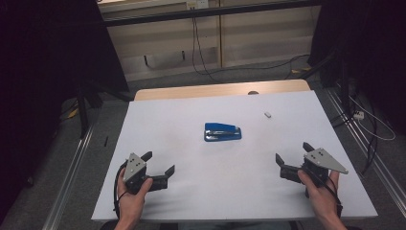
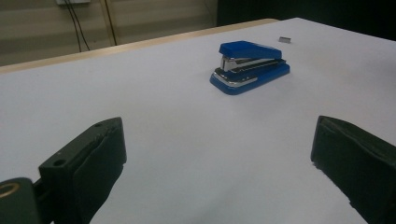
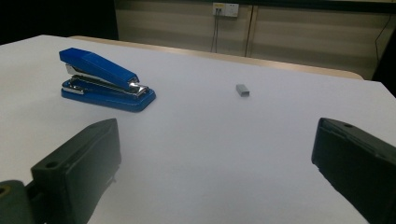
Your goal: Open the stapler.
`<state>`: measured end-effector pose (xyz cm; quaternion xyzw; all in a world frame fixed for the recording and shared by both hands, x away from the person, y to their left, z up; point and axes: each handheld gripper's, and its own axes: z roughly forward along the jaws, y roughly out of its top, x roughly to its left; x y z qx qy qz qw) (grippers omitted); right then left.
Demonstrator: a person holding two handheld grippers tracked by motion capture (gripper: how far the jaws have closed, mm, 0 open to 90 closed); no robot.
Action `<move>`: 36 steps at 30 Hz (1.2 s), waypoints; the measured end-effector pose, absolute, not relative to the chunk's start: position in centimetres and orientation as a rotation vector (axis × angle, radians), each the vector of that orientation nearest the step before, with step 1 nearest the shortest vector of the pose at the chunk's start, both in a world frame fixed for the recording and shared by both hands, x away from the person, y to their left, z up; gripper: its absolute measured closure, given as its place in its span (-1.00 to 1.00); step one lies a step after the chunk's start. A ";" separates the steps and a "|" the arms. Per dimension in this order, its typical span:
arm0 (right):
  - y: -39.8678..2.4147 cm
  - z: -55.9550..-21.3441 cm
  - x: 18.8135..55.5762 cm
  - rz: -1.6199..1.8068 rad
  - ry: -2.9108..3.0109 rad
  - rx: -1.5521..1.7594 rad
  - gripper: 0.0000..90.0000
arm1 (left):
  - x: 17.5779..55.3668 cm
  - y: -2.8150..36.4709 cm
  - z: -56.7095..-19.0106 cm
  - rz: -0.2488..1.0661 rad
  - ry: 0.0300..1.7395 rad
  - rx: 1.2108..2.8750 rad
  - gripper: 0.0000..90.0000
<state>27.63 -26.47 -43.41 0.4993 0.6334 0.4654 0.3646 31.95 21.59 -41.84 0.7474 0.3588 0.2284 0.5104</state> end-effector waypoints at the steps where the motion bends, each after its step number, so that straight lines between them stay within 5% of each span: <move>1: -26.4 -43.4 27.6 1.198 1.631 1.283 -0.97 | 32.0 21.5 -41.8 0.550 0.859 1.800 -0.92; 36: -23.3 -43.7 29.1 1.305 1.761 1.199 -0.98 | 33.1 20.4 -42.3 0.461 0.839 1.890 -0.89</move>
